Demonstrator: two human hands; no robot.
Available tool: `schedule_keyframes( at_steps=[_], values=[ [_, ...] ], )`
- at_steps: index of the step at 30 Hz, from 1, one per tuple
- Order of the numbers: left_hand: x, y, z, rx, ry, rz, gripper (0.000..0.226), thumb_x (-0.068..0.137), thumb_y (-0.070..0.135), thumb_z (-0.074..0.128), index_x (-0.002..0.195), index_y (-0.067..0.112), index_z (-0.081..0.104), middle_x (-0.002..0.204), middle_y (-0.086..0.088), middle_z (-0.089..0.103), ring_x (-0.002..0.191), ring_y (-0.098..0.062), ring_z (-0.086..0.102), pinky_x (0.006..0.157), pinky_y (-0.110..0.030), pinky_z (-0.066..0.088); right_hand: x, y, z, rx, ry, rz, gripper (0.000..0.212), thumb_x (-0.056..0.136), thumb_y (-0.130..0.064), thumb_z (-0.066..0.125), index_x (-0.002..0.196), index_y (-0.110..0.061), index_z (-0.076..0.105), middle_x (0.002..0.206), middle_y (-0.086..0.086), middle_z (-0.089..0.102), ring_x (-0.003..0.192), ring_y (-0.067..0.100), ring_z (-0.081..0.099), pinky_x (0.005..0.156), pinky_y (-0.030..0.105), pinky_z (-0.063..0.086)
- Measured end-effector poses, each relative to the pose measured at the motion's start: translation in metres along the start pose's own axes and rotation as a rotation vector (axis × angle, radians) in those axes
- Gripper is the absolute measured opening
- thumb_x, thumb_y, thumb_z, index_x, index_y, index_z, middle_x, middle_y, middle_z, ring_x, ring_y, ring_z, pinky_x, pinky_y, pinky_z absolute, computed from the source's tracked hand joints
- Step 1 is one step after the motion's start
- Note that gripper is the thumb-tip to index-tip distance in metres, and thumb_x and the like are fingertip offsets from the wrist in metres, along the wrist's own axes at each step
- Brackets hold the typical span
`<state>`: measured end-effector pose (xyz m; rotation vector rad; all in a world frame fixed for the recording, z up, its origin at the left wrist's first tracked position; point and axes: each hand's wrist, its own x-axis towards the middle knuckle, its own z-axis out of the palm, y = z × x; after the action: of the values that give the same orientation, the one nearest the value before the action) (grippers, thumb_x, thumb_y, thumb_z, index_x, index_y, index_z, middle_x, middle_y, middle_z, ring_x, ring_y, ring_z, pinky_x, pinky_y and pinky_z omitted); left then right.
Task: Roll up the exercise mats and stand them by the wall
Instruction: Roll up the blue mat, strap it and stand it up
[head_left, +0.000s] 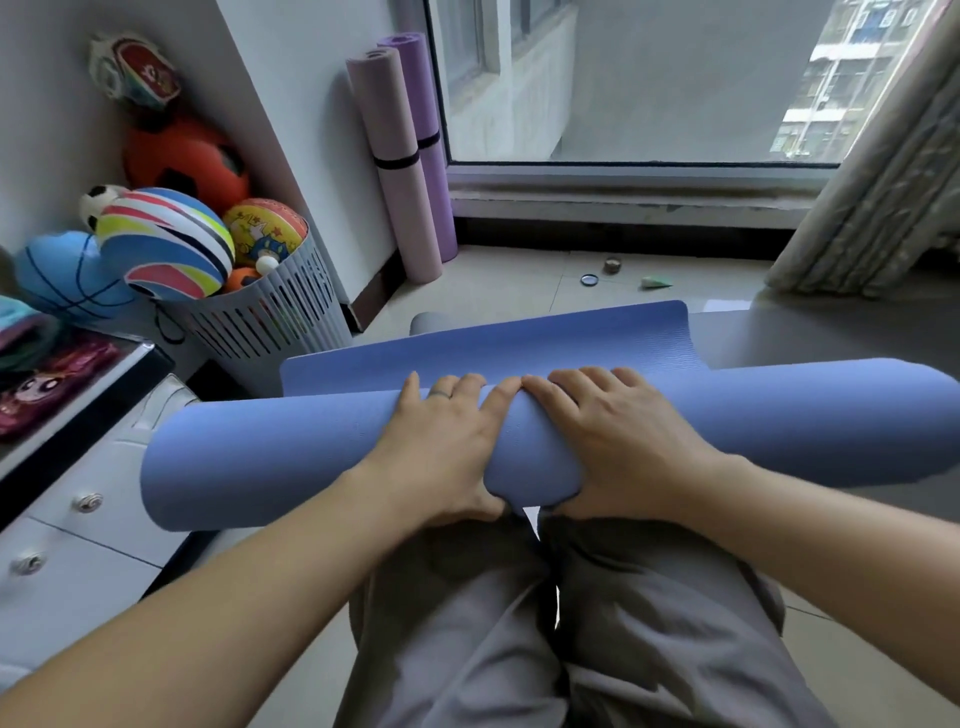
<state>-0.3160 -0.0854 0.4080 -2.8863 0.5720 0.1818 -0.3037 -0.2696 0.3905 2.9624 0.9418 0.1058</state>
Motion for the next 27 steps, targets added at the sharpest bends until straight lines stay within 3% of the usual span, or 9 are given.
schedule_keyframes(
  at_steps=[7, 13, 18, 22, 24, 27],
  values=[
    [-0.022, 0.006, -0.052, 0.1, 0.061, 0.046, 0.106, 0.07, 0.073, 0.055, 0.148, 0.025, 0.001, 0.138, -0.003, 0.04, 0.123, -0.026, 0.044, 0.111, -0.054, 0.02, -0.01, 0.008, -0.066, -0.076, -0.065, -0.068, 0.097, 0.052, -0.075, 0.059, 0.133, -0.026, 0.036, 0.112, -0.006, 0.055, 0.098, 0.022, 0.058, 0.079, 0.036, 0.049],
    [-0.047, 0.032, -0.031, 0.047, -0.142, 0.116, 0.112, 0.069, 0.074, 0.056, 0.149, 0.02, 0.001, 0.135, -0.005, 0.041, 0.122, -0.029, 0.044, 0.112, -0.054, 0.02, -0.045, -0.011, -0.055, -0.022, -0.295, -0.123, 0.1, 0.054, -0.076, 0.063, 0.135, -0.028, 0.03, 0.113, -0.009, 0.05, 0.099, 0.017, 0.053, 0.082, 0.033, 0.047],
    [-0.044, 0.025, -0.025, -0.043, -0.159, 0.149, 0.11, 0.066, 0.077, 0.057, 0.149, 0.024, 0.008, 0.131, -0.002, 0.044, 0.12, -0.026, 0.043, 0.107, -0.045, 0.028, -0.045, -0.008, -0.043, 0.062, -0.314, -0.104, 0.102, 0.052, -0.076, 0.066, 0.135, -0.03, 0.029, 0.115, -0.01, 0.049, 0.101, 0.016, 0.051, 0.084, 0.033, 0.047],
    [-0.053, 0.037, -0.022, 0.072, -0.09, 0.123, 0.108, 0.076, 0.07, 0.053, 0.151, 0.02, -0.006, 0.148, -0.006, 0.024, 0.134, -0.028, 0.028, 0.115, -0.054, 0.012, -0.036, -0.005, -0.038, 0.12, -0.347, -0.127, 0.105, 0.051, -0.075, 0.072, 0.135, -0.028, 0.03, 0.117, -0.008, 0.05, 0.105, 0.017, 0.051, 0.087, 0.032, 0.046],
    [-0.056, 0.048, -0.019, 0.096, -0.066, 0.117, 0.11, 0.079, 0.066, 0.054, 0.151, 0.016, -0.013, 0.151, -0.008, 0.017, 0.136, -0.029, 0.023, 0.116, -0.052, 0.009, -0.031, 0.0, -0.037, 0.158, -0.372, -0.125, 0.107, 0.05, -0.074, 0.074, 0.136, -0.028, 0.031, 0.12, -0.007, 0.05, 0.109, 0.016, 0.05, 0.091, 0.032, 0.044],
    [-0.045, 0.041, -0.014, 0.038, -0.04, 0.131, 0.113, 0.072, 0.069, 0.059, 0.151, 0.019, -0.005, 0.145, -0.004, 0.029, 0.129, -0.028, 0.032, 0.111, -0.043, 0.024, -0.024, 0.005, -0.038, 0.183, -0.414, -0.101, 0.112, 0.052, -0.074, 0.074, 0.142, -0.029, 0.024, 0.13, -0.007, 0.047, 0.118, 0.016, 0.047, 0.099, 0.031, 0.04]
  ],
)
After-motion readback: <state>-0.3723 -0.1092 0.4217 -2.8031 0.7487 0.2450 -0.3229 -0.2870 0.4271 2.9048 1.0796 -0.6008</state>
